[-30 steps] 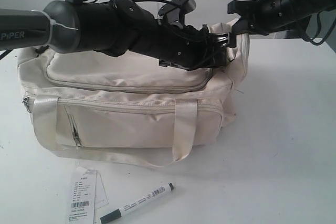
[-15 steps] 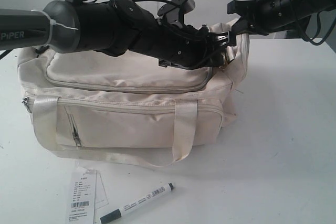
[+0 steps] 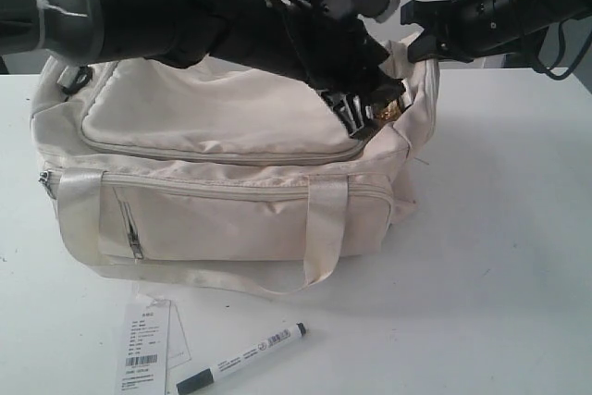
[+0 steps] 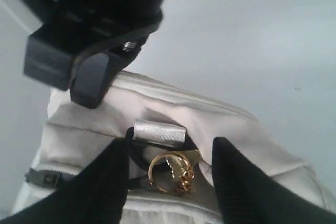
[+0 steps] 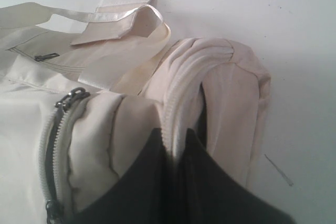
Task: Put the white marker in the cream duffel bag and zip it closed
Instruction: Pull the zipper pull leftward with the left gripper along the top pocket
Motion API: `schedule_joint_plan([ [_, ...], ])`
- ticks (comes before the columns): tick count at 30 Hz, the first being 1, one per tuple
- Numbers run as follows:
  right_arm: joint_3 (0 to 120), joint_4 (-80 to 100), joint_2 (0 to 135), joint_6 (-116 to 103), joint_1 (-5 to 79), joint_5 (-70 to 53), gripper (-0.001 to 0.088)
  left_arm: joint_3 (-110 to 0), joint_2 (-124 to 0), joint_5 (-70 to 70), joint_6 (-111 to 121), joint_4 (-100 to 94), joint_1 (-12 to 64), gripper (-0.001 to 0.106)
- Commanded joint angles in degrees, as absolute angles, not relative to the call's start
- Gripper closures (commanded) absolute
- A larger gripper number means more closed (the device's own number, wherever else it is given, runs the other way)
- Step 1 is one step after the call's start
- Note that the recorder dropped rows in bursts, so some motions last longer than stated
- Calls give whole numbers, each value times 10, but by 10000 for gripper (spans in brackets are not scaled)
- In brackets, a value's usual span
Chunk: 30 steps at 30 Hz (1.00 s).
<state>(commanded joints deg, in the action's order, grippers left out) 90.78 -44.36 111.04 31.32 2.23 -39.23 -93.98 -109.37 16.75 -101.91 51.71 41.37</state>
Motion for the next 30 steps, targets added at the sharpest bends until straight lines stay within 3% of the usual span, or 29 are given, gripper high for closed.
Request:
schedule_joint_plan([
  [9, 908, -444, 1110, 313, 22, -392, 868, -940, -1127, 163, -1139, 477, 416, 502],
  [30, 908, -444, 1110, 313, 22, -392, 868, -941, -1184, 43, -1140, 455, 435, 509],
])
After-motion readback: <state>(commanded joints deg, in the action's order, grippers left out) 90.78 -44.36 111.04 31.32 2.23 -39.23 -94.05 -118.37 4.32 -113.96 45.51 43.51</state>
